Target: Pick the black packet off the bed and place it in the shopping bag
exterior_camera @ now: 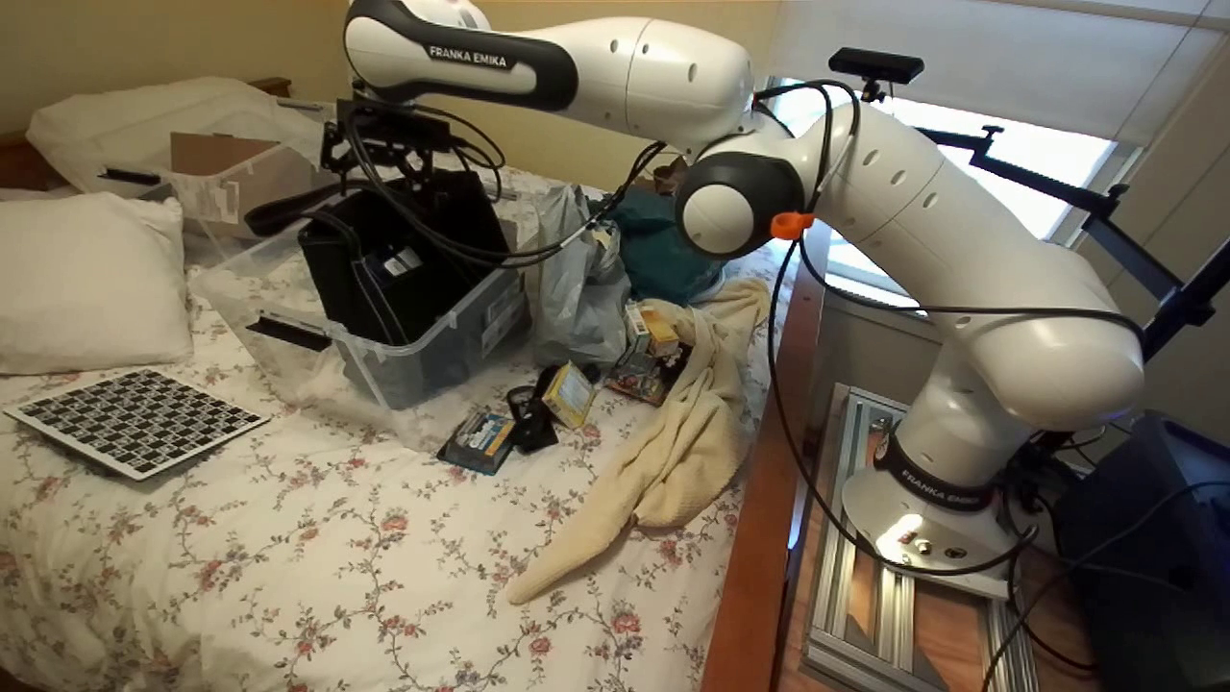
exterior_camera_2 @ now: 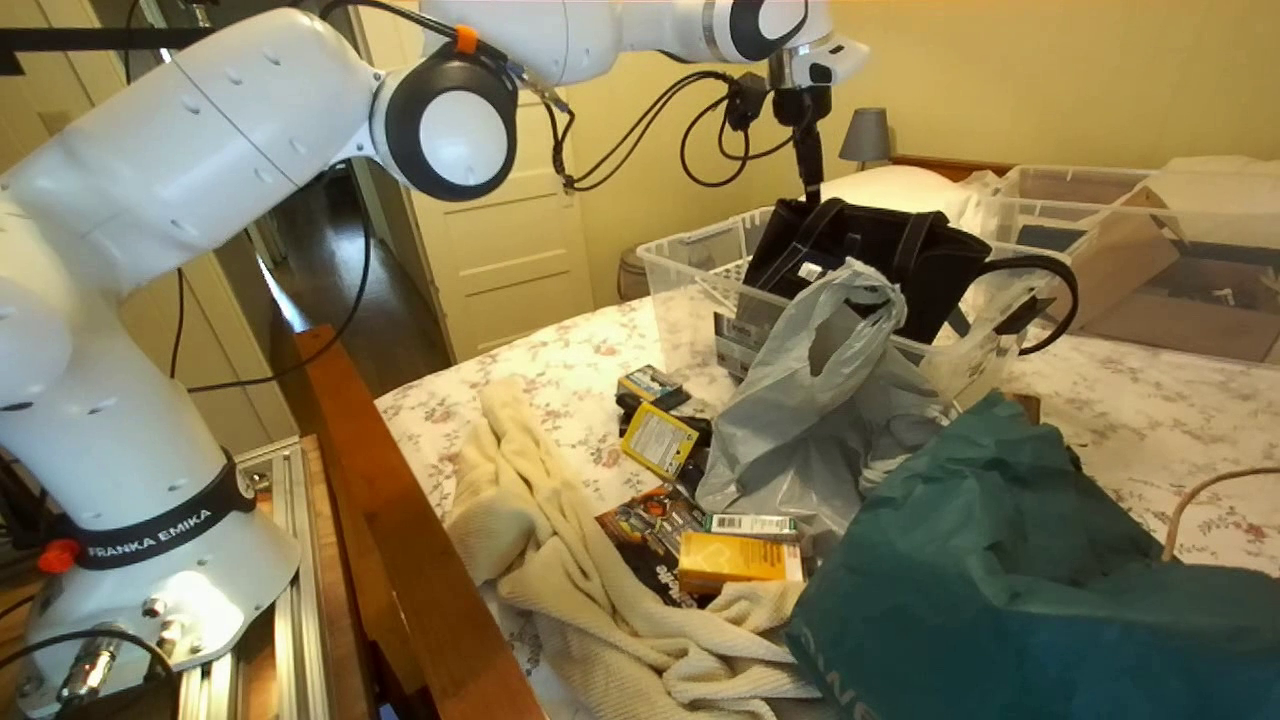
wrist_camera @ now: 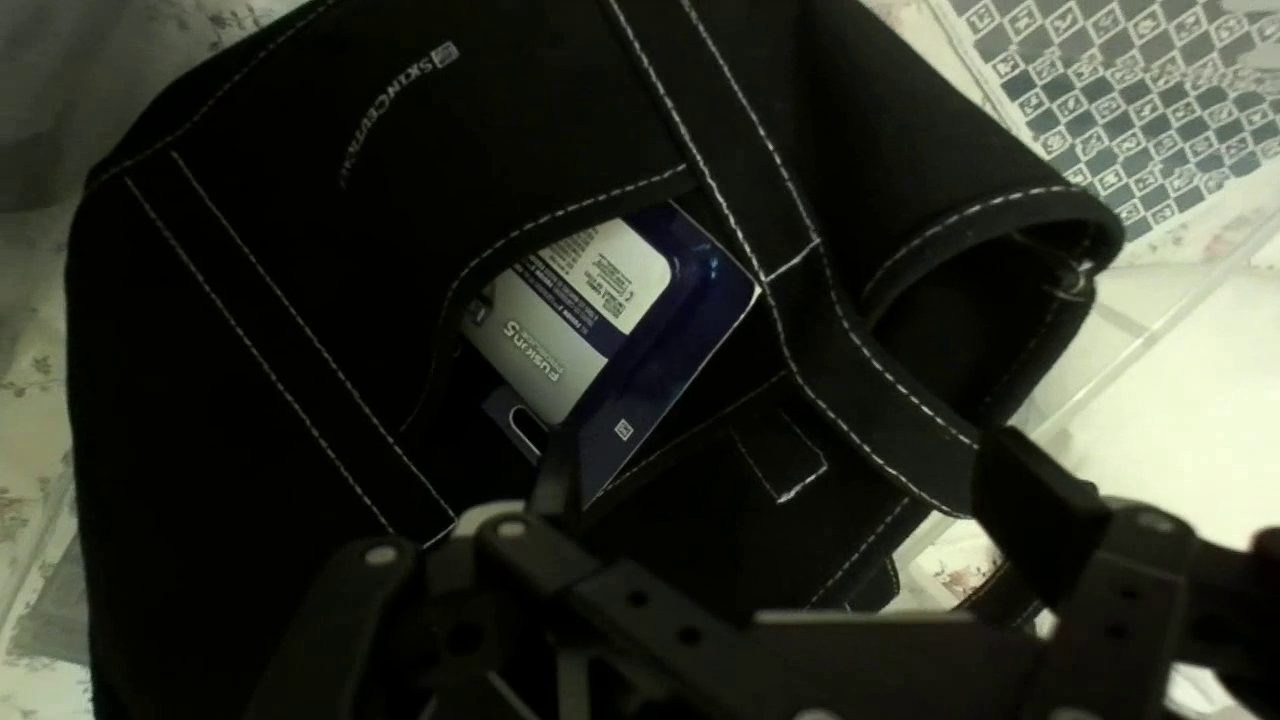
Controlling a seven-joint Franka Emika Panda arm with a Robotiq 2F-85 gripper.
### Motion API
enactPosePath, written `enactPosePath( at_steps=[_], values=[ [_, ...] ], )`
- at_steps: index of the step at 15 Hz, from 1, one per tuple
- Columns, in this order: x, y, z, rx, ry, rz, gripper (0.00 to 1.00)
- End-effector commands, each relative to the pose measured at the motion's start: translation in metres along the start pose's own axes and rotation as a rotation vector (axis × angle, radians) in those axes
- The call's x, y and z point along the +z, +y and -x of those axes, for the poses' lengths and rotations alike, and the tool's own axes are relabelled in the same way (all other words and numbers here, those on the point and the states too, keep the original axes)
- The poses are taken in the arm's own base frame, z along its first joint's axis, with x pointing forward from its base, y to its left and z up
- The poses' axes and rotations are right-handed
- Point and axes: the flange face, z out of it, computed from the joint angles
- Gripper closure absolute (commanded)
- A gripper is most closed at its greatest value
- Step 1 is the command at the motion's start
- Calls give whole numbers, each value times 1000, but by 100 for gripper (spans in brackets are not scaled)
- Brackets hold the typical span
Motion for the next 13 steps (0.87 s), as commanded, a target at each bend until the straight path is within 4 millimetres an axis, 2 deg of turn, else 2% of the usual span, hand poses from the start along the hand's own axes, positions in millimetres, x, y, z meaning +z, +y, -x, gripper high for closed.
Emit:
enactPosePath(
  at_steps=[1, 5, 6, 13],
  values=[
    [-1, 3, 3, -98, -4, 62, 0],
    [8, 6, 5, -168, -2, 101, 0],
    [6, 6, 2, -128, -5, 66, 0],
    [10, 7, 2, -150, -7, 77, 0]
  ],
)
